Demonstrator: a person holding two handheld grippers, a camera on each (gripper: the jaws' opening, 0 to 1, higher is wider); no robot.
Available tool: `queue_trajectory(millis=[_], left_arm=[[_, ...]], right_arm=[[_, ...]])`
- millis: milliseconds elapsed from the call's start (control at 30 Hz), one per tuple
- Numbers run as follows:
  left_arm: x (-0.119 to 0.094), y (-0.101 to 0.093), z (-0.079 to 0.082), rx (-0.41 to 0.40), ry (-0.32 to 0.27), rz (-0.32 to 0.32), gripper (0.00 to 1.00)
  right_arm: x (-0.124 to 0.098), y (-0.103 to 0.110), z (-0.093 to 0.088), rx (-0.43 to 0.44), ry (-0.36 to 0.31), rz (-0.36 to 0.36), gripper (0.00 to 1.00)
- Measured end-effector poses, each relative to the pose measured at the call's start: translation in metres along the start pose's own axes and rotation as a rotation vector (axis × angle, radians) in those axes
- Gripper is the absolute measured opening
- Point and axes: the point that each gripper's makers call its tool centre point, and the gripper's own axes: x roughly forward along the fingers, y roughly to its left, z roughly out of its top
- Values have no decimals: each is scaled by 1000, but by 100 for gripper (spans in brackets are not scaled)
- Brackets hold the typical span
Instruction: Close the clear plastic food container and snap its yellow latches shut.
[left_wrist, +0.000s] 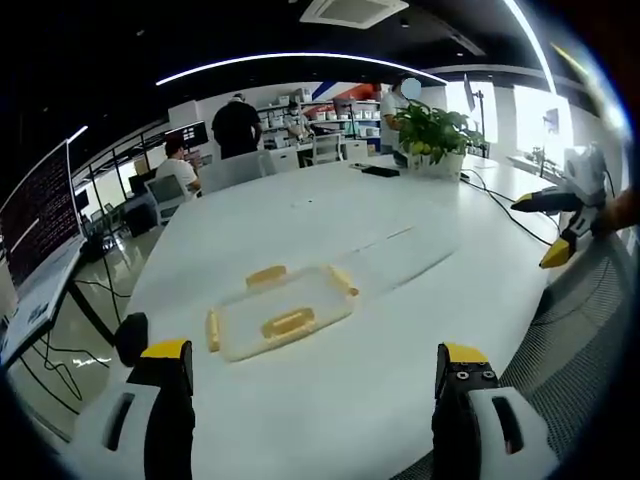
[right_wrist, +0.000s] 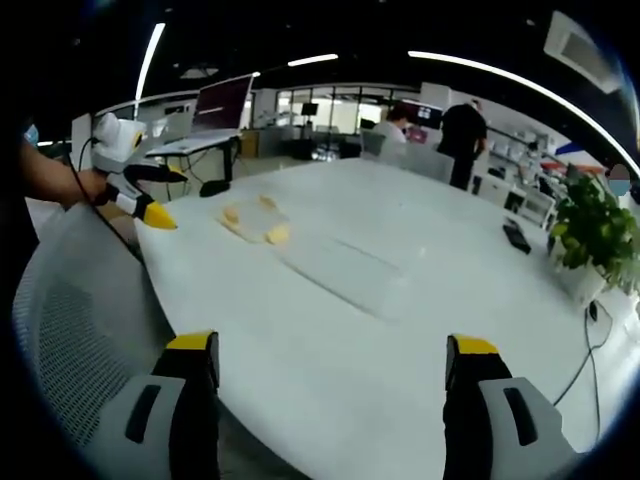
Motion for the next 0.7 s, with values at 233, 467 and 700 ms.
queue_trajectory(millis=[233, 467, 700], left_arm=[[0, 1, 0, -3, -2, 2, 99], [0, 0, 1, 1, 0, -1, 99], [1, 0, 0, 4, 3, -2, 99]], right_arm=[[0, -1, 1, 0, -2, -2, 92], [0, -2, 2, -2, -5, -6, 92], [0, -1, 2, -1, -4, -5, 92]])
